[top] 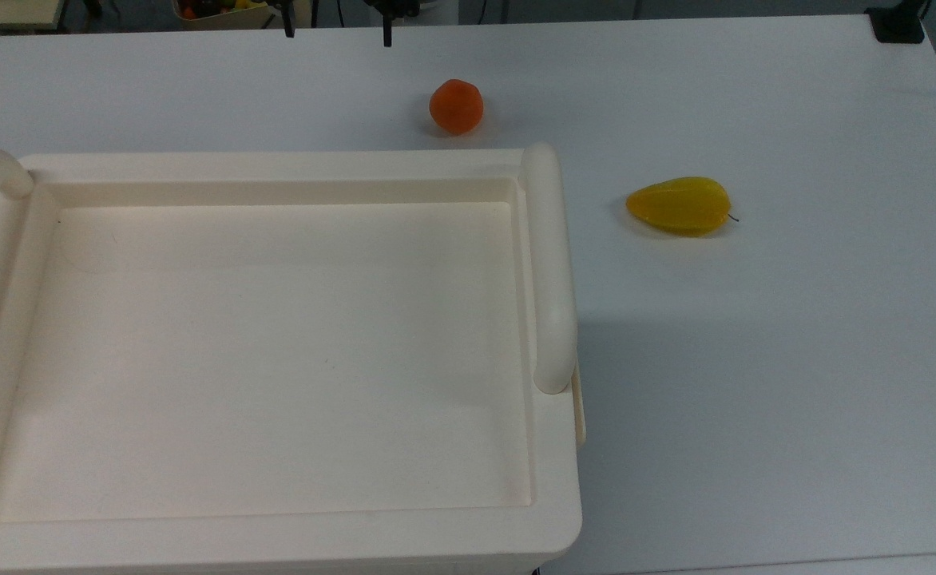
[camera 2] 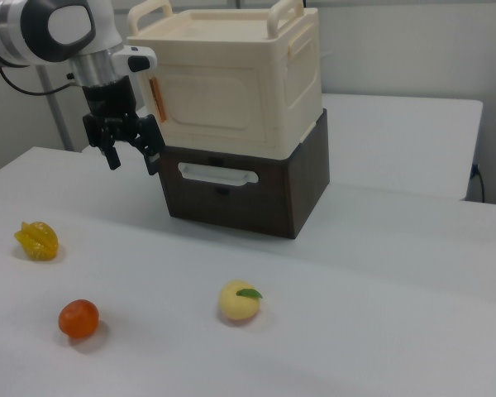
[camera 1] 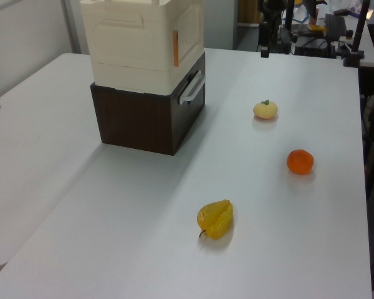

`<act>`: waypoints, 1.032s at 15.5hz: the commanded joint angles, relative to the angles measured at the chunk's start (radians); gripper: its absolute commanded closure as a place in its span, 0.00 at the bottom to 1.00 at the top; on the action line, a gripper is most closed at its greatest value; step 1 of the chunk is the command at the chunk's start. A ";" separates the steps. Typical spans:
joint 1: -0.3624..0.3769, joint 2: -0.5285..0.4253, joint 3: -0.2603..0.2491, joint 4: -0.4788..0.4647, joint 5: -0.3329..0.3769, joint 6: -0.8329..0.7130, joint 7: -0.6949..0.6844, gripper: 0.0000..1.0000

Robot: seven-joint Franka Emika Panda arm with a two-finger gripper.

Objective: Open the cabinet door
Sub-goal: 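Move the open gripper toward the orange handle of the cabinet door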

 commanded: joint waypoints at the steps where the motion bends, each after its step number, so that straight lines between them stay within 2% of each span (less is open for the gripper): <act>1: -0.004 -0.019 -0.002 -0.017 0.019 0.028 -0.002 0.00; 8: 0.005 -0.012 0.006 -0.009 0.034 0.040 0.000 0.00; 12: 0.013 0.052 0.011 0.070 0.063 0.043 -0.002 0.00; 16: 0.059 0.082 0.012 0.089 0.068 0.187 -0.012 0.00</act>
